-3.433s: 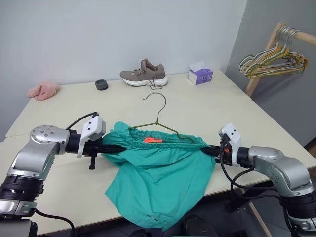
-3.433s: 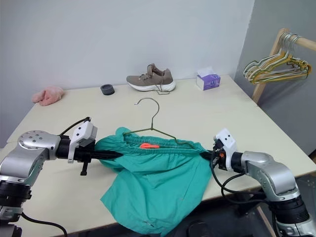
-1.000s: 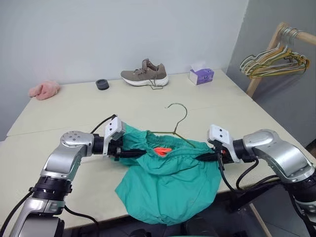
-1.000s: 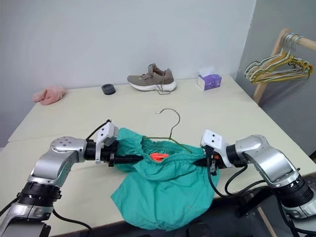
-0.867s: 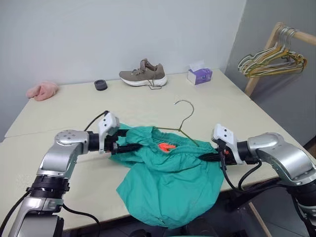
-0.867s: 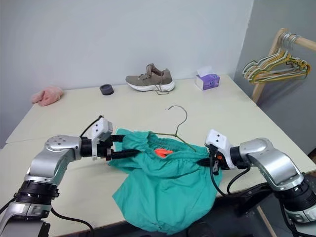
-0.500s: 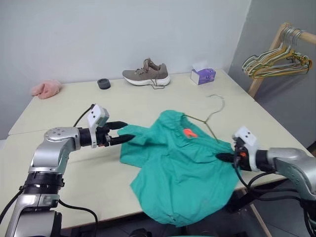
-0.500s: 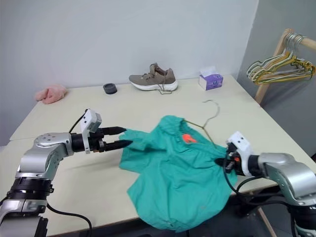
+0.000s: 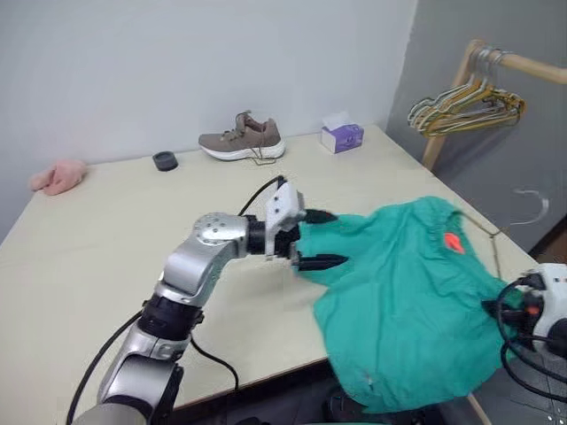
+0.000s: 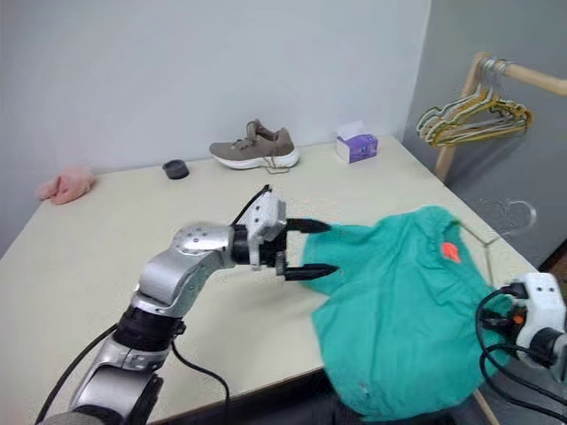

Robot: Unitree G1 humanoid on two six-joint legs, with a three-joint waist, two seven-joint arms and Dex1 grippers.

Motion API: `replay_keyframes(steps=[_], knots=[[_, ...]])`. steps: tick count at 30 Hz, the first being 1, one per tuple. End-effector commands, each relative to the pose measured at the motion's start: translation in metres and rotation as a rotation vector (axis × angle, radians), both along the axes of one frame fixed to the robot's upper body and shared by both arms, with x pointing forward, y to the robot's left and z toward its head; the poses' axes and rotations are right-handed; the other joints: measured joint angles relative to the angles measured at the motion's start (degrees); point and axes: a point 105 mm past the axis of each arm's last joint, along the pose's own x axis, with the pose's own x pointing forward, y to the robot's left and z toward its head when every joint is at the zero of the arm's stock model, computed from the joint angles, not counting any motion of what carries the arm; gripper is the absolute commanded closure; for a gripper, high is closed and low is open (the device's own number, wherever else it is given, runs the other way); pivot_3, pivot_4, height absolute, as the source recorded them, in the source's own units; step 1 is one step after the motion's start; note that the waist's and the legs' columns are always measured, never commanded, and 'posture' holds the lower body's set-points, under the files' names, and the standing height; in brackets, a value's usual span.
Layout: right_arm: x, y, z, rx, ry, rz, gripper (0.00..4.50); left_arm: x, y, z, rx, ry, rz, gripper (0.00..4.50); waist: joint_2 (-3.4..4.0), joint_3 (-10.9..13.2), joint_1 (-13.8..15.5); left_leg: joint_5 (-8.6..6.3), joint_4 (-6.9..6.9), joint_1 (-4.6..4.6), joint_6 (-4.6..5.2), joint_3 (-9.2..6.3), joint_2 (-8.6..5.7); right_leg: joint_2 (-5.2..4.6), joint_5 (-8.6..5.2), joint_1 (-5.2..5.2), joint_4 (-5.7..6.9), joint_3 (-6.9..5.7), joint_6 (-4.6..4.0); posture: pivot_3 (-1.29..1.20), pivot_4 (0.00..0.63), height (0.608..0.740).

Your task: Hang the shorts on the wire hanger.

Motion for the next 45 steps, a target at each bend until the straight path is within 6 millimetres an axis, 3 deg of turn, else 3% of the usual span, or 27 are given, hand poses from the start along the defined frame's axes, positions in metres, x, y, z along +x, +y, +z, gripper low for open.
replay_keyframes(steps=[1,6,9,16,24,29,36,41,45], knots=[[-0.001,-0.037,0.03,-0.1,-0.083,-0.193,4.5,0.005,-0.018,0.018,-0.037,-0.119,0.012,0.06,0.03,0.0,-0.8,-0.01,-0.01,-0.02,0.02,0.01,-0.03,0.0,-0.01,0.0,-0.01,0.0,0.02,-0.47,0.0,0.74],[-0.004,-0.094,0.062,-0.19,-0.156,-0.489,4.5,-0.001,-0.048,0.025,-0.067,-0.17,-0.036,0.06,0.05,0.0,-2.7,-0.07,-0.03,-0.05,0.09,0.03,-0.12,0.01,-0.04,-0.01,-0.03,0.02,0.07,-0.48,0.008,0.74],[-0.001,-0.117,0.085,-0.259,-0.196,-0.569,4.5,-0.002,-0.061,0.03,-0.089,-0.189,-0.044,0.06,0.07,0.1,-3.4,-0.15,-0.05,-0.12,0.22,0.04,-0.28,-0.01,-0.13,0.06,-0.07,0.04,0.2,-0.48,0.013,0.74],[0.025,-0.134,0.119,-0.362,-0.254,-0.544,4.5,0.006,-0.077,0.049,-0.123,-0.215,-0.001,0.06,0.22,0.2,-4.9,-0.22,-0.09,-0.08,0.35,0.12,-0.54,-0.2,-0.28,0.23,-0.15,0.03,0.43,-0.46,0.022,0.74],[0.047,-0.159,0.137,-0.326,-0.27,-0.608,4.5,0.003,-0.09,0.067,-0.139,-0.281,-0.022,0.06,0.41,0.4,-6.0,-0.29,-0.11,0.04,0.48,0.34,-0.61,-0.32,-0.32,0.34,-0.27,0.09,0.5,-0.45,0.027,0.74],[0.057,-0.163,0.132,-0.239,-0.194,-0.589,4.5,0.0,-0.102,0.081,-0.171,-0.28,-0.032,0.06,0.46,0.5,-6.2,-0.36,-0.12,0.14,0.59,0.37,-0.62,-0.33,-0.34,0.5,-0.37,0.09,0.54,-0.45,0.029,0.74],[0.066,-0.153,0.121,-0.104,-0.127,-0.566,4.5,-0.01,-0.112,0.098,-0.201,-0.289,-0.089,0.06,0.6,0.8,-6.6,-0.39,-0.79,0.86,0.64,0.58,-0.63,-0.39,-0.35,1.21,-1.12,0.2,0.63,-0.44,0.023,0.74],[0.072,-0.146,0.128,-0.1,-0.179,-0.528,4.5,-0.013,-0.114,0.102,-0.219,-0.275,-0.106,0.06,0.6,0.8,-6.4,-0.39,-0.79,0.84,0.64,0.62,-0.65,-0.42,-0.34,1.19,-1.13,0.26,0.69,-0.44,0.015,0.74],[0.07,-0.144,0.138,-0.089,-0.242,-0.537,3.36,-0.013,-0.115,0.102,-0.22,-0.27,-0.109,0.0,0.61,0.8,-6.4,-0.39,-0.78,0.86,0.64,0.69,-0.65,-0.44,-0.32,1.18,-1.12,0.33,0.74,-0.44,0.012,0.74]])
